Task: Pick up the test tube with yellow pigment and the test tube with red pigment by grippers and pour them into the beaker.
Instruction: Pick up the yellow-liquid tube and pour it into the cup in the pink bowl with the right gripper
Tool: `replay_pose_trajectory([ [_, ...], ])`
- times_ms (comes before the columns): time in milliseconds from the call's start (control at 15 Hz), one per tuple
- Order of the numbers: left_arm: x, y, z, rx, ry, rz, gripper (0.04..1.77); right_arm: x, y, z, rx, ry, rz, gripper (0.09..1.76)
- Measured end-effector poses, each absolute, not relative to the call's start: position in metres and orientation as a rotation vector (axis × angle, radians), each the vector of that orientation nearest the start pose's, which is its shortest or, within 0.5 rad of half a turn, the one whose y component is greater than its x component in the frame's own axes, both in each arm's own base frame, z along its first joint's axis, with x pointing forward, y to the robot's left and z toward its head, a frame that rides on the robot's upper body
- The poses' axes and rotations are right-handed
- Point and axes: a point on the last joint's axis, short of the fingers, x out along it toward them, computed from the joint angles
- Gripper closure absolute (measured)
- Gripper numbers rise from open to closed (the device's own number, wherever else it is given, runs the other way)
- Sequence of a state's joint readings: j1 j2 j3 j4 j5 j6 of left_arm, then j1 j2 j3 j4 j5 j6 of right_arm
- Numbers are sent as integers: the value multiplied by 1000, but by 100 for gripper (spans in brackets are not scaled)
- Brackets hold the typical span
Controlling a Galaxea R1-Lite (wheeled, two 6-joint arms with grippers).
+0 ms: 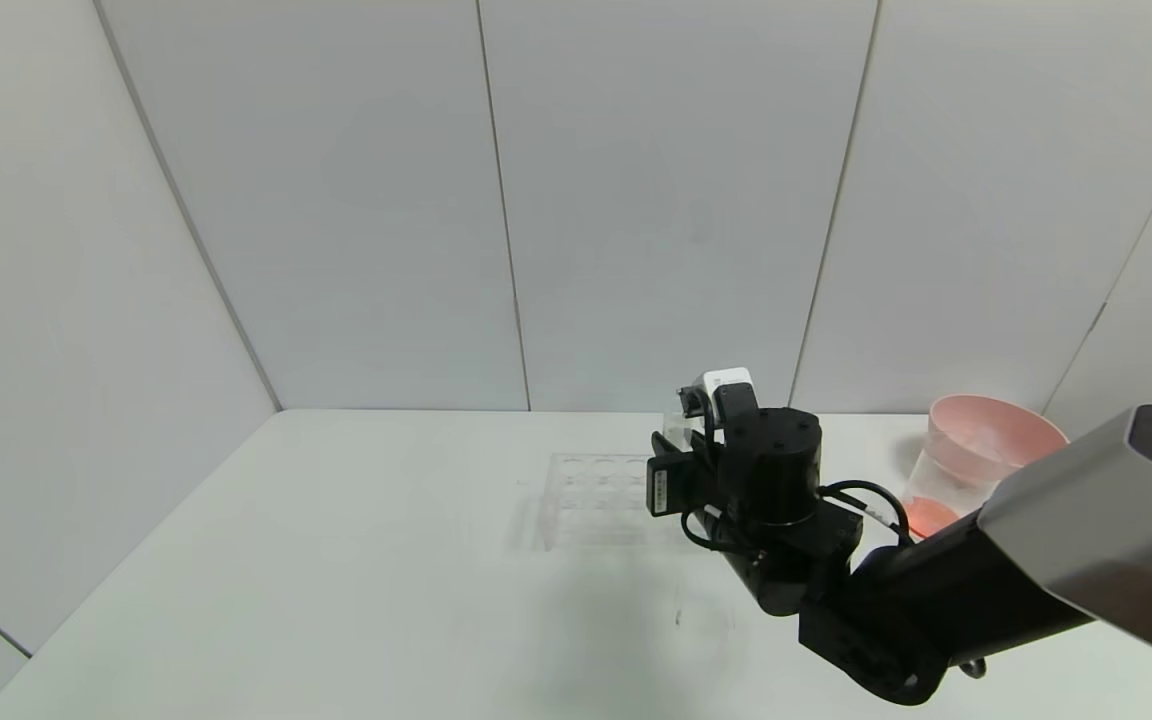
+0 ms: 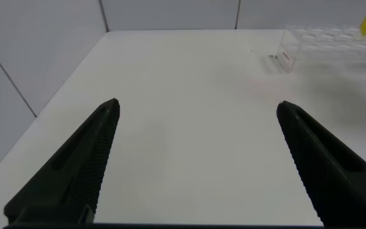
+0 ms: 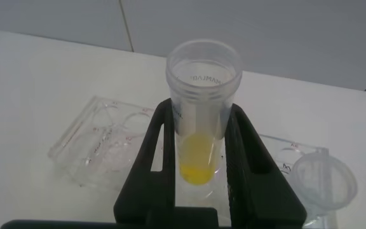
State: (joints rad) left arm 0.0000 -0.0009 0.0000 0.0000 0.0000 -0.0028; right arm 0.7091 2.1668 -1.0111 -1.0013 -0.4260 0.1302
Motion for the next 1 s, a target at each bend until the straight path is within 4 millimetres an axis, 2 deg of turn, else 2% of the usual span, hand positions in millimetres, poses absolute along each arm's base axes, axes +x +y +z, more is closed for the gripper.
replay_pose_trajectory([
  [267, -23, 0, 75, -3, -1, 0, 5, 308, 245, 147, 89, 56, 271, 133],
  [400, -23, 0, 75, -3, -1, 0, 5, 312, 225, 167, 112, 7, 226, 133],
  [533, -23, 0, 75, -3, -1, 0, 5, 321, 194, 178, 101, -21, 154, 133],
  [733, -23, 0, 75, -3, -1, 0, 5, 337, 123, 184, 73, -27, 104, 133],
  [1000, -23, 0, 75, -3, -1, 0, 5, 336, 23, 182, 57, 0, 95, 133],
])
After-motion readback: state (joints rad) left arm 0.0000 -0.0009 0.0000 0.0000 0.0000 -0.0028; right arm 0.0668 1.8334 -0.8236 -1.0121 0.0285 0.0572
